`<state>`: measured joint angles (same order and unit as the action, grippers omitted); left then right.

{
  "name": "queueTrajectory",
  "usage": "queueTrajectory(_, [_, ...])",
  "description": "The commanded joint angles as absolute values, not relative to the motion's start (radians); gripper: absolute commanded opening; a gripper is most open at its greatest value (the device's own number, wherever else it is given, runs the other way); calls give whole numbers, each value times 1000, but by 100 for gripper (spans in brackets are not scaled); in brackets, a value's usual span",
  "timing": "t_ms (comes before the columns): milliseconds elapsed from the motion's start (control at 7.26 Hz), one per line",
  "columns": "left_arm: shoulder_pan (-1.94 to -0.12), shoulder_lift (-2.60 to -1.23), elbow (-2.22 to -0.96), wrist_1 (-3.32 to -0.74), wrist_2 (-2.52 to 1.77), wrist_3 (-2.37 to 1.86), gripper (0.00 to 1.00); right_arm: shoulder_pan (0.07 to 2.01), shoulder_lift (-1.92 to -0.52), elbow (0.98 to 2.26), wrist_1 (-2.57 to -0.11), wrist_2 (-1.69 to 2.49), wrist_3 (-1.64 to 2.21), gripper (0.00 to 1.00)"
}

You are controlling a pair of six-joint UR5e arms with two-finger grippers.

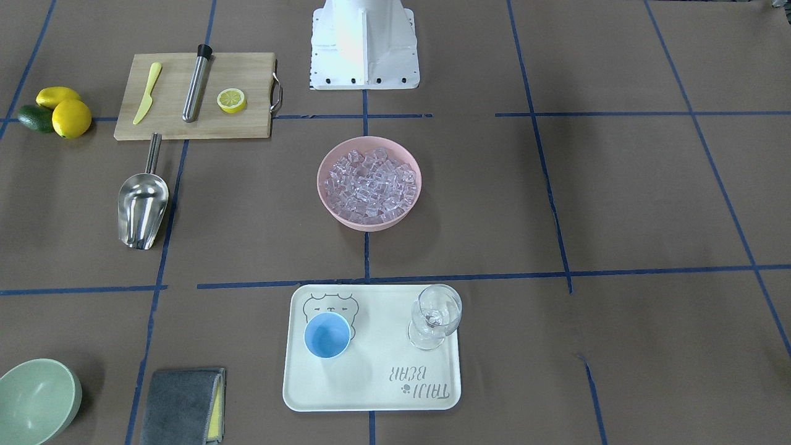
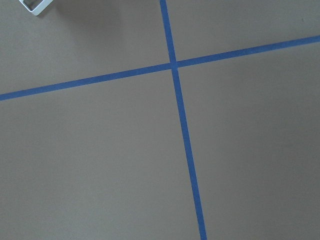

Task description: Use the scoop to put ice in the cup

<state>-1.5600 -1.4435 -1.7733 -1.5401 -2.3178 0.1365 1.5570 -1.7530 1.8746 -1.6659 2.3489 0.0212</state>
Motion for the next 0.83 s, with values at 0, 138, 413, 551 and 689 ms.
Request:
queueTrajectory(0, [-1559,-1445,-1778,-1545,-2318,138,100,1557,-1753,1875,-1666,2349,21,100])
queueTrajectory(138, [-1559,-1445,-1772,-1545,-2318,137,100,1557,-1753,1875,-1664,2347,21,100])
queueTrajectory(413, [-1559,-1445,-1779,-1545,-2318,137,100,1557,-1752,1876,-1664,2347,21,100])
queueTrajectory(551, [-1559,-1445,-1779,-1545,-2316,137,100,1557,-1752,1878,-1664,2347,14,100])
queueTrajectory(689, [-1560,-1443,-1779,-1545,-2316,137,100,1557,-1752,1879,-1664,2347,12,100])
